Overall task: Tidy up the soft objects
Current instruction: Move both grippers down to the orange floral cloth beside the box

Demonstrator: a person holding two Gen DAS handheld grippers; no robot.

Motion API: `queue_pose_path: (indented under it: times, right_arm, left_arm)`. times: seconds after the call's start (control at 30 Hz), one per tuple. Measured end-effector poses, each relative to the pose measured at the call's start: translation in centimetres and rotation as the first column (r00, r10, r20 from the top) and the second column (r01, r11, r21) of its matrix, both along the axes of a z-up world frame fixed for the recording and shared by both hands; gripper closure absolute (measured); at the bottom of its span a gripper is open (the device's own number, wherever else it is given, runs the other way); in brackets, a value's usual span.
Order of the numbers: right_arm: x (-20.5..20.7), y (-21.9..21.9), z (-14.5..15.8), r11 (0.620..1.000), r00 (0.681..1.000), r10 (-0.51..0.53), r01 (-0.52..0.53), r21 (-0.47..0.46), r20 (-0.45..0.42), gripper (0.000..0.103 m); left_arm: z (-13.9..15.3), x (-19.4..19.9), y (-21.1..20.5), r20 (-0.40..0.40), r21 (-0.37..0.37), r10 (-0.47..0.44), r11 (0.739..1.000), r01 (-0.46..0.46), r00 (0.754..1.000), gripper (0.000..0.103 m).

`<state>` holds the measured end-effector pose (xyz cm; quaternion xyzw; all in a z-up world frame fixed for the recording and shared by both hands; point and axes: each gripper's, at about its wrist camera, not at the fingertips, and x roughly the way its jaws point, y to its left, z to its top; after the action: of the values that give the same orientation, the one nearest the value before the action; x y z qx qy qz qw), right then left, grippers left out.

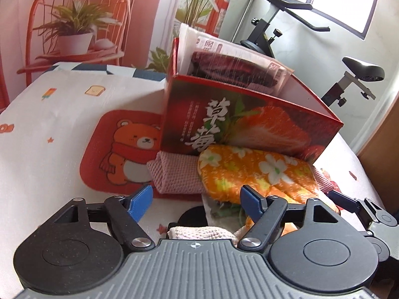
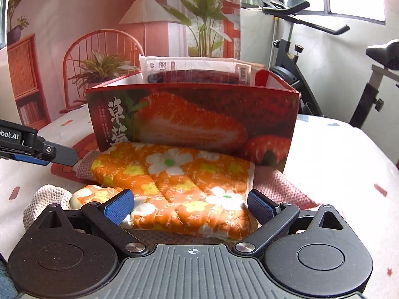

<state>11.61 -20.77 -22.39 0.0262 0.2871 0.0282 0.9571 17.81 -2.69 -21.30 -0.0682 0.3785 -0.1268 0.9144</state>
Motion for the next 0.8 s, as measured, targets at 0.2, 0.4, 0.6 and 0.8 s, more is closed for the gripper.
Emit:
queue_pose_path:
  times: [0.2,0.4,0.6,0.8]
  right_arm:
    - [-0.3,-0.6,-0.6,0.999,1.000,-0.020,0.019,0.038,0.007,0.007]
    - [-0.5,-0.7,-0.9,0.999,1.000,-0.018,0.018,0.039,0.011,0.007]
    - [-0.6,-0.9,-1.0,0.999,1.000,-0.014,0.013,0.046,0.011,0.007]
    - [-0.8,-1.1,-1.2,0.998,1.000,-0.010,0.009,0.065,0.020,0.008]
  left_arm:
    - [-0.3,-0.7,-0.6,0.003,-0.008,-0.013,1.000,0.013,1.000,0.026]
    - [-0.6,-0.5,-1.0,-0.012,0.000,-0.020,1.000,0.020,1.000,0.028]
    - [-0.6,-0.2,-1.2,-0.014,0.009,-0.021,1.000,0.021,1.000,0.029]
    - [-0.4,-0.7,-0.8,-0.012,0.008,-0.004,1.000,0.004,1.000,0.031]
